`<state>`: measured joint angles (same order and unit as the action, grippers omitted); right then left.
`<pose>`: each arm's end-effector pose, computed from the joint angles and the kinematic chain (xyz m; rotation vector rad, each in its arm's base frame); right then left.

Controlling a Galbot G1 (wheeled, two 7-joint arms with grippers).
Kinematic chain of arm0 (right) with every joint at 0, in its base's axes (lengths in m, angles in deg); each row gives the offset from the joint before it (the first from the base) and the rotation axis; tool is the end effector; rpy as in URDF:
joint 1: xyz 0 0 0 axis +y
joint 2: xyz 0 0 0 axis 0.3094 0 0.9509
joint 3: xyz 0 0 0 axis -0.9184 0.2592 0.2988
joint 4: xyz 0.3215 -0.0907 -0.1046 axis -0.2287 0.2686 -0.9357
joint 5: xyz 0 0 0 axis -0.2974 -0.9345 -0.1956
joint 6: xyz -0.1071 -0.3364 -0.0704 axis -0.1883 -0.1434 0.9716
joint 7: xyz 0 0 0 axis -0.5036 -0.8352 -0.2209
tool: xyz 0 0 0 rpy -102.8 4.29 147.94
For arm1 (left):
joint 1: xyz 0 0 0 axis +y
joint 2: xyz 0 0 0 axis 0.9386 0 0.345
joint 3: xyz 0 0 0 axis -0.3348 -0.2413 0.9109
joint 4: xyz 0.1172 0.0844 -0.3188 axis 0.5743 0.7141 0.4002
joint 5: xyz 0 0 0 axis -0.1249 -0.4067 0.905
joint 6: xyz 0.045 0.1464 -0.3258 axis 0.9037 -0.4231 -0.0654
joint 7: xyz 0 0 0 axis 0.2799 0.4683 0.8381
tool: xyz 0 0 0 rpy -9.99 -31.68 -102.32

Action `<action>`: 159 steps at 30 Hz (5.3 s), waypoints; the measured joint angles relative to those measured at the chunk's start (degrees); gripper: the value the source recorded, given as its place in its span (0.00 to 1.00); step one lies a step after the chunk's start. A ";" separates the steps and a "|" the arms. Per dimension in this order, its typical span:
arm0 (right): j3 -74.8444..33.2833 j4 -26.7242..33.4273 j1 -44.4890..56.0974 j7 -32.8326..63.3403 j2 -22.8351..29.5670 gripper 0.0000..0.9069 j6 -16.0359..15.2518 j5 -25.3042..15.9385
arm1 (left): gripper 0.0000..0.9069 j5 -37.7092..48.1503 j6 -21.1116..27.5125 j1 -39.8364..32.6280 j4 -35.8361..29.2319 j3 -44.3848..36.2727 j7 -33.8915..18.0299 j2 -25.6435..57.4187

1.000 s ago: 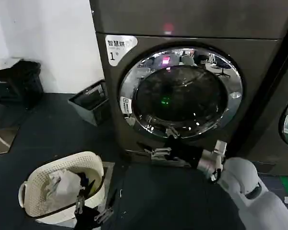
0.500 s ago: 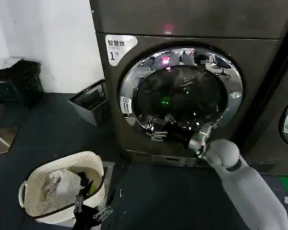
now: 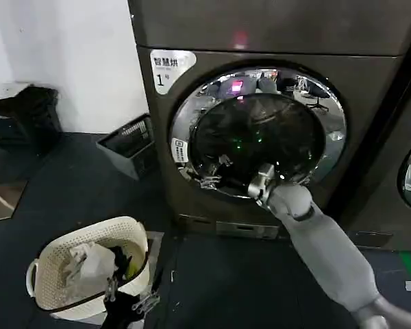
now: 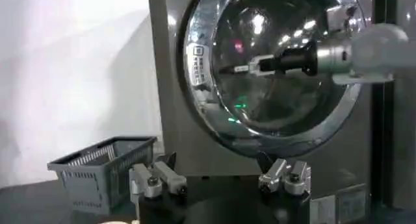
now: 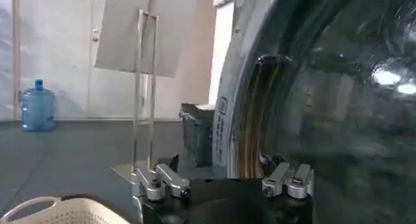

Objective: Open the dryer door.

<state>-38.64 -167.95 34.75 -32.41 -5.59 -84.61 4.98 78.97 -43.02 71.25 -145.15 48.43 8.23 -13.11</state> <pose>0.5091 0.0448 -0.1919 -1.5532 2.6661 -0.1589 0.0803 0.0298 -0.2890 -0.3812 -3.0947 -0.1349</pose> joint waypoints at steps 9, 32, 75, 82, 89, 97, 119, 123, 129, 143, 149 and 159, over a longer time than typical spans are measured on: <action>1.61 1.57 -1.35 -0.44 1.24 1.00 0.34 0.08 | 1.00 -0.02 0.01 0.22 -0.02 0.10 -0.07 -0.37; -1.03 -6.20 2.61 -13.62 -4.45 1.00 -1.46 6.90 | 1.00 17.92 5.75 -5.58 1.90 7.80 4.59 4.79; -31.53 -26.56 32.81 -50.72 -20.96 1.00 2.83 8.65 | 1.00 54.08 6.42 -45.43 25.42 -13.01 7.71 43.44; -45.90 -24.61 42.34 -50.73 -19.57 1.00 5.48 9.82 | 1.00 54.21 6.49 -54.64 29.71 -22.17 9.37 42.50; -58.48 -21.74 47.71 -50.69 -17.16 1.00 6.07 9.94 | 1.00 54.58 6.09 -63.33 32.87 -31.93 10.97 39.37; -71.75 -16.80 49.20 -46.04 -13.75 1.00 4.57 8.19 | 1.00 57.15 6.42 -71.36 34.83 -41.36 13.08 36.75; -98.92 -15.54 54.52 10.74 -12.08 1.00 -0.24 -5.69 | 1.00 58.72 6.57 -84.38 36.71 -59.23 17.15 32.73; -102.46 -15.45 55.14 18.55 -13.15 1.00 -4.64 -5.37 | 1.00 58.19 5.73 -87.18 37.94 -61.97 17.11 30.93; -108.59 -13.72 56.16 23.60 -15.28 1.00 -7.67 -3.32 | 1.00 57.98 5.22 -90.87 39.69 -66.15 17.02 28.07; -118.67 -12.38 58.80 25.49 -18.42 1.00 -5.76 -3.73 | 1.00 57.23 5.03 -94.40 43.12 -70.18 16.55 21.72; -119.75 -12.94 59.48 26.12 -18.48 1.00 -4.93 -2.77 | 1.00 55.97 4.95 -95.43 44.71 -71.15 16.49 18.78; -120.38 -13.95 60.19 25.69 -18.25 1.00 -4.11 -2.60 | 1.00 53.95 3.95 -97.00 49.43 -73.00 16.71 12.77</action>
<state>-159.02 -181.89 94.94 -6.72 -23.84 -88.73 2.38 132.92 -39.07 -25.75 -95.72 -24.57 24.94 -0.34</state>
